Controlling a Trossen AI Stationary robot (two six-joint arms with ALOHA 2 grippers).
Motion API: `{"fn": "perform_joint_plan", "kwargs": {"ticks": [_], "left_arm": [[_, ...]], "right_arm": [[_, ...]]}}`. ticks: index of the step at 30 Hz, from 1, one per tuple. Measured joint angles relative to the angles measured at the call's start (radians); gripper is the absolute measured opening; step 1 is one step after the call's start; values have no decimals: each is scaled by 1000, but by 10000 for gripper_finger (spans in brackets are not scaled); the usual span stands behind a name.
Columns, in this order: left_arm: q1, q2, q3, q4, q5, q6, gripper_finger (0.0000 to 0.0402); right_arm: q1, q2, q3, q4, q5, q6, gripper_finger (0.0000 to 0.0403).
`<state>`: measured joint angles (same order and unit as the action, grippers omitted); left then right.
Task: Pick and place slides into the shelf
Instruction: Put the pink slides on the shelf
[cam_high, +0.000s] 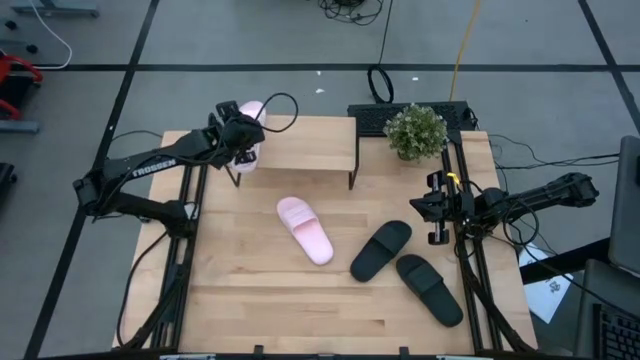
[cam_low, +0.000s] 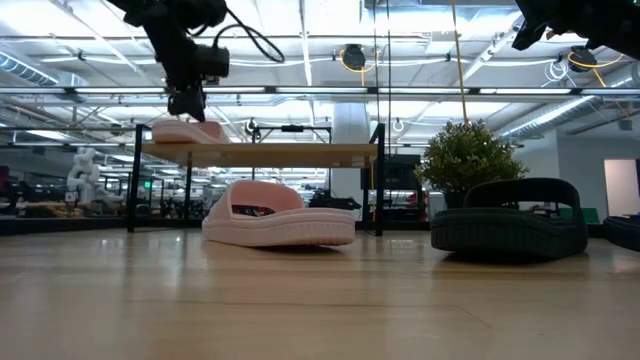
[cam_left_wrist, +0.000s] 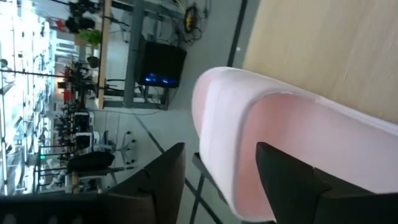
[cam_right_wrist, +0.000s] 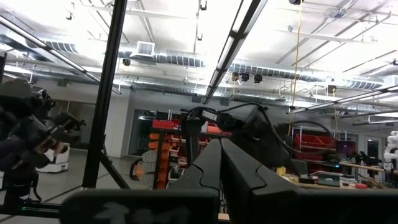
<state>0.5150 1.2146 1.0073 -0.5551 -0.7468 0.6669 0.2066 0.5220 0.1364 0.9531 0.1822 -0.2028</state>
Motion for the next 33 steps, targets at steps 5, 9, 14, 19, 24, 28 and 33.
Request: {"fn": "perform_joint_plan", "kwargs": {"ticks": [5, 9, 14, 19, 24, 28, 33], "left_arm": [[-96, -83, 0, -8, -25, -123, 211], [-240, -147, 0, -26, -28, -255, 212], [-487, -177, 0, -25, 8, -368, 212], [-732, -121, 0, 14, -16, -457, 212], [-904, -6, 0, 132, -134, -504, 212], [-964, 102, 16, 173, -176, -561, 212], [-977, 232, 96, 161, -174, -701, 211]], "right_arm": [[0, 0, 0, 0, 0, 0, 0], [0, 0, 0, 0, -3, 0, 0], [0, 0, 0, 26, -104, 0, 0], [0, 4, 0, 108, -285, -6, 0], [1, 30, 0, 143, -318, -62, 0], [1, 58, 0, 147, -318, -72, 0], [1, 80, 0, 146, -318, -72, 0]]}}
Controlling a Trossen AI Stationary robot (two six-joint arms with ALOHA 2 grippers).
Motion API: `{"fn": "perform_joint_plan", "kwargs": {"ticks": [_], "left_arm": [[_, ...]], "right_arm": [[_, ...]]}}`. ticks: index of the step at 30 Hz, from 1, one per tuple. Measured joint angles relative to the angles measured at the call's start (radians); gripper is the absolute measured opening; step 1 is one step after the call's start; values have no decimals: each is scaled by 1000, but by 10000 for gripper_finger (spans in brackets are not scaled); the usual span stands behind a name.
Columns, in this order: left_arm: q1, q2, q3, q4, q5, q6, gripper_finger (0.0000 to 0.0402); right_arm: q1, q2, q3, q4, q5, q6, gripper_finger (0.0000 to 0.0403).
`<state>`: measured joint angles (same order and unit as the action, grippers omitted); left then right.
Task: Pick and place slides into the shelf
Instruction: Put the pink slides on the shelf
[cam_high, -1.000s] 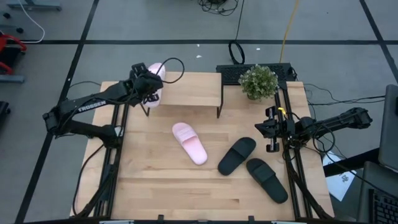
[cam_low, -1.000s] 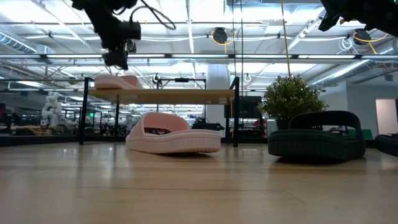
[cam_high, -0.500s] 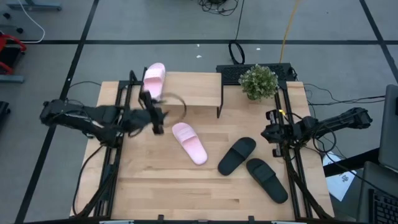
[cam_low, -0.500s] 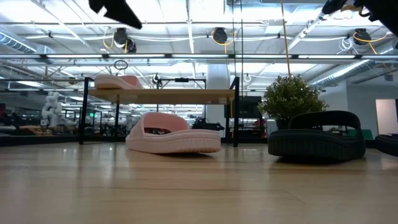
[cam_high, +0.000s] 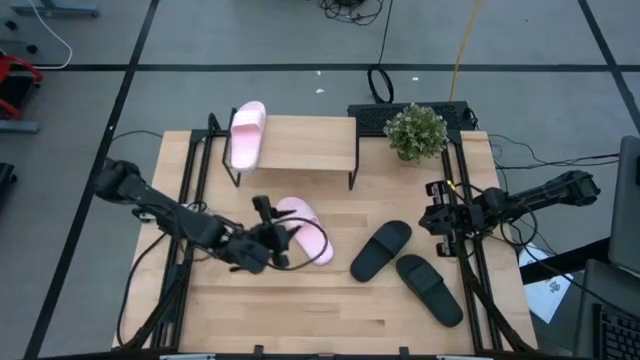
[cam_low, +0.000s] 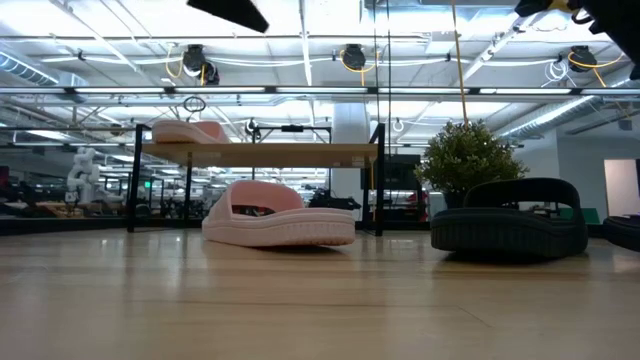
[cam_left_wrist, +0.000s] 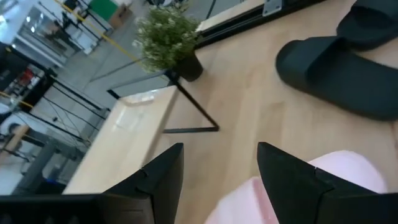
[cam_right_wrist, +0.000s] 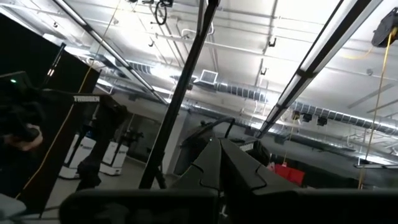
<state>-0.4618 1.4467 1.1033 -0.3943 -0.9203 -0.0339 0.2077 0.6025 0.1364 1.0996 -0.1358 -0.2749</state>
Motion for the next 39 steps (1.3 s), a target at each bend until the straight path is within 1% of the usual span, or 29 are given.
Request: {"fn": "perform_joint_plan", "kwargs": {"ticks": [4, 8, 12, 15, 18, 22, 26, 36, 39], "left_arm": [[12, 107, 91, -58, 3, -87, 211], [37, 221, 193, -216, 37, -235, 211], [69, 327, 288, -387, 116, -425, 211], [88, 397, 329, -489, 143, -543, 211], [100, 445, 343, -536, 145, -623, 211], [114, 492, 343, -543, 177, -670, 211], [126, 530, 343, -550, 184, -687, 211], [140, 544, 343, -542, 197, -700, 211], [141, 543, 343, -540, 244, -704, 211]], "right_arm": [[0, 3, 0, -1, 0, 0, 0], [0, 3, 0, -4, 0, 0, 0], [0, 3, 0, -20, 0, 0, 0], [0, 3, 0, -38, 0, 0, 0], [0, 3, 0, -53, 0, 0, 0], [0, 3, 0, -66, 0, 0, 0], [0, 3, 0, -81, -1, -1, 0], [0, 3, 1, -113, 1, -7, 0], [0, 3, 1, -113, 1, -7, 0]]}}
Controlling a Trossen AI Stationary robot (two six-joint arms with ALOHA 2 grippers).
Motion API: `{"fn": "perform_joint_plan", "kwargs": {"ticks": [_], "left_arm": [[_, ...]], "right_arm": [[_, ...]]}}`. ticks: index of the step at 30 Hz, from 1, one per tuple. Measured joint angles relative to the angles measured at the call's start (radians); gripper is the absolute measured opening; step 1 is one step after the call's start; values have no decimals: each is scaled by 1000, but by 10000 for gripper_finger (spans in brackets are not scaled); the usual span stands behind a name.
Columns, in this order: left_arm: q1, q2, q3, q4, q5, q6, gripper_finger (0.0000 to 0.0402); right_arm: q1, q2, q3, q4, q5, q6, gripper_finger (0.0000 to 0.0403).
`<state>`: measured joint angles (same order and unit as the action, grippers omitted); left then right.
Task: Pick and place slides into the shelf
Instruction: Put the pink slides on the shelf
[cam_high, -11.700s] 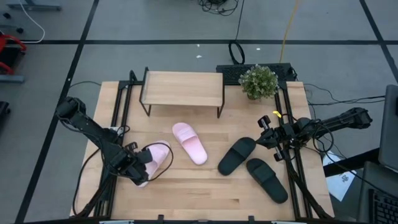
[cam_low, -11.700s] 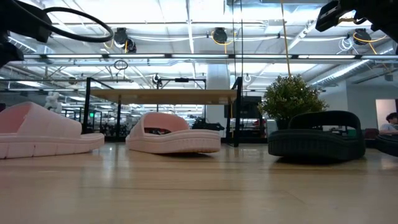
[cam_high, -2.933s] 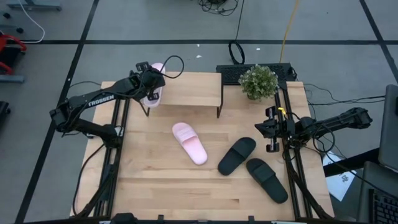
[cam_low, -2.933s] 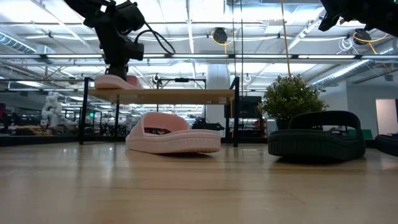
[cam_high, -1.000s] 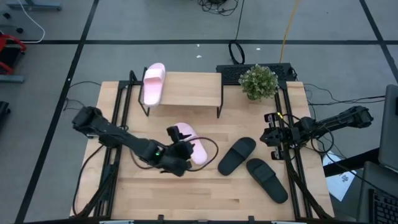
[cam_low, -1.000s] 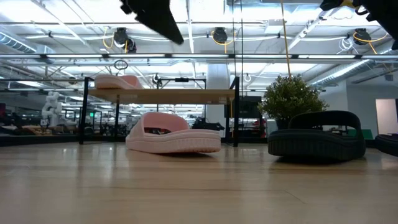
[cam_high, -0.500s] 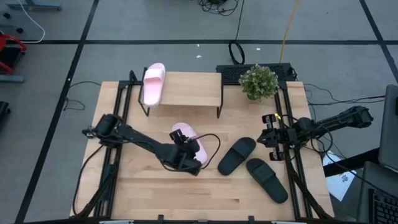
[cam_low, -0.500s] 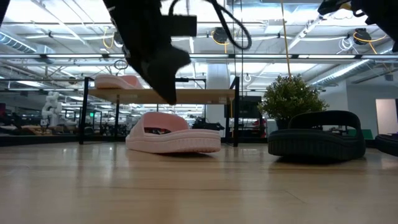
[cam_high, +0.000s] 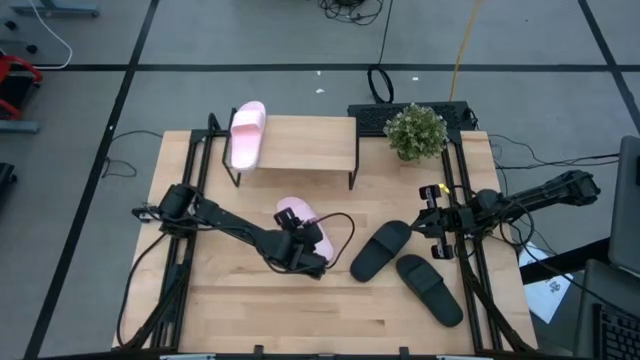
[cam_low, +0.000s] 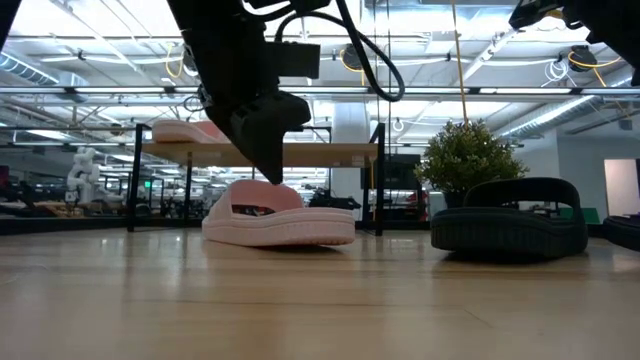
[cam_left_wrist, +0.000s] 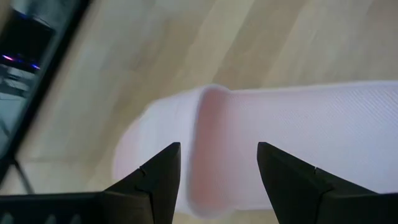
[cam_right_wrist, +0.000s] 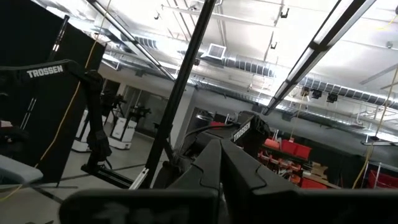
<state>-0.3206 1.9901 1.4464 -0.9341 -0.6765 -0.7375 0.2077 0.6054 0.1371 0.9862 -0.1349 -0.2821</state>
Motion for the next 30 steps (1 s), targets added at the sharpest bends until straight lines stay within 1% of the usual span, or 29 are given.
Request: {"fn": "perform_joint_plan", "kwargs": {"ticks": [2, 4, 12, 17, 30], "left_arm": [[0, 0, 0, 0, 37, -3, 211], [0, 0, 0, 0, 42, -6, 211], [2, 0, 0, 0, 28, 2, 211], [4, 0, 0, -3, -31, 35, 211], [41, 0, 0, -6, -26, 62, 211]], "right_arm": [[0, 0, 0, -2, 0, 0, 0], [0, 0, 0, -3, 0, 0, 0], [0, 0, 0, -4, 2, 7, 0], [0, 0, 0, 4, 2, 8, 0], [0, 0, 0, 15, 3, 8, 0]]}}
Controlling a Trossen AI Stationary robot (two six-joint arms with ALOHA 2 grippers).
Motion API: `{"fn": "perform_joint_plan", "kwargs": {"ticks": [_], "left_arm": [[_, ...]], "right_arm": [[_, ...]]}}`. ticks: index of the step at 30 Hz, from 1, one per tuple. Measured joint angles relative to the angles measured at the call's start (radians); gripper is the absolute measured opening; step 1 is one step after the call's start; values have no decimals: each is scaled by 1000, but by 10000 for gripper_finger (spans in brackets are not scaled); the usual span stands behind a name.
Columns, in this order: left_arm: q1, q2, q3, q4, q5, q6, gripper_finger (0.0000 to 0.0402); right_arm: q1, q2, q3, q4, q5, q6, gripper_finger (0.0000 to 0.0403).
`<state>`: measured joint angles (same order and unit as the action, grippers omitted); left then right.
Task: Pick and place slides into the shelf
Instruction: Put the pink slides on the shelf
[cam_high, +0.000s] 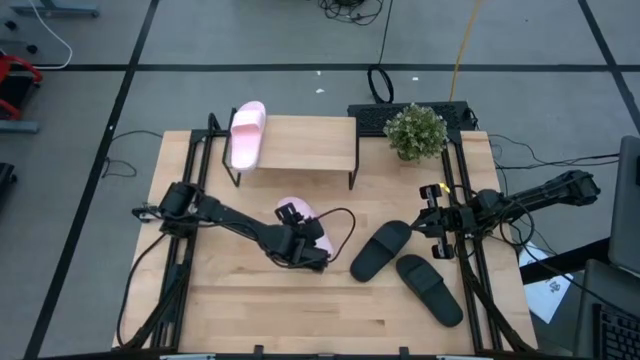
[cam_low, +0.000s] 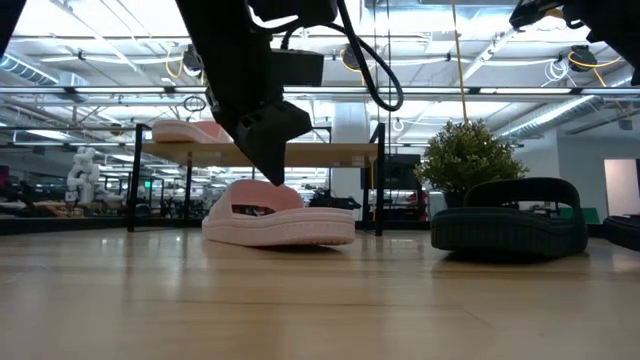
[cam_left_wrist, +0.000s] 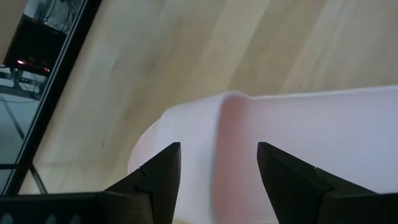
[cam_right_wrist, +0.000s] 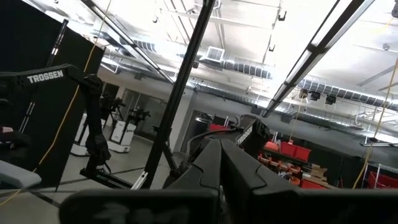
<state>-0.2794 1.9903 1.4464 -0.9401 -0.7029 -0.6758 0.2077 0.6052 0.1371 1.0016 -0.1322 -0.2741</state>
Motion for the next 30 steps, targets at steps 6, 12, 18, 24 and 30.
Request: {"fn": "perform_joint_plan", "kwargs": {"ticks": [6, 12, 18, 24, 30], "left_arm": [[22, -1, -12, -19, 1, -8, 211], [33, -1, -64, -21, 58, -62, 211], [32, -1, -89, -21, 55, -87, 211], [33, -1, -112, -18, 33, -106, 211], [34, -2, -138, -20, 22, -134, 211]], "right_arm": [[0, 0, 0, -2, 0, 0, 0], [0, 0, 0, -13, 0, 0, 0], [0, 0, 0, -13, 0, 0, 0], [0, 0, 0, -13, 0, 0, 0], [0, 0, 0, -13, 0, 0, 0]]}}
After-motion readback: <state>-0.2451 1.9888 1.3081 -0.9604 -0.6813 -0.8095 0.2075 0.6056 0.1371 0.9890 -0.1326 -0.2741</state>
